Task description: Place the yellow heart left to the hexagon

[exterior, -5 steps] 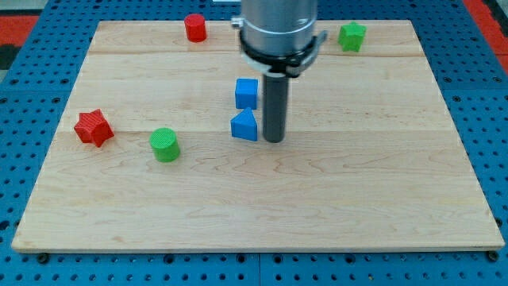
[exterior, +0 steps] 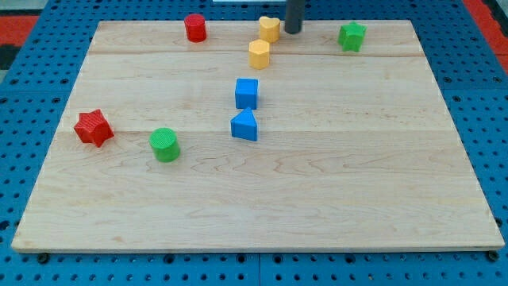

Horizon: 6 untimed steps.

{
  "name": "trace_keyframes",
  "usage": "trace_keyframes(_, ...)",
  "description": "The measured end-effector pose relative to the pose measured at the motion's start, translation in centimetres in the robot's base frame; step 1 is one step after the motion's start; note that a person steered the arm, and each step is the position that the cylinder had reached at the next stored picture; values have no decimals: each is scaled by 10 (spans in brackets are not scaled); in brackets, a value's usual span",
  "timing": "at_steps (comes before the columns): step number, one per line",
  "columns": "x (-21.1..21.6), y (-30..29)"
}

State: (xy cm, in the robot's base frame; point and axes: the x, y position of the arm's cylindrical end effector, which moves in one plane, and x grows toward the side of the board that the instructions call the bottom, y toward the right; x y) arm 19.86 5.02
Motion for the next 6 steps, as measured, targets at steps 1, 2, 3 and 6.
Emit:
trace_keyframes(1, -6, -13)
trace_keyframes(2, 7, -40)
trace_keyframes(3, 34, -51)
trace_keyframes(6, 102, -202)
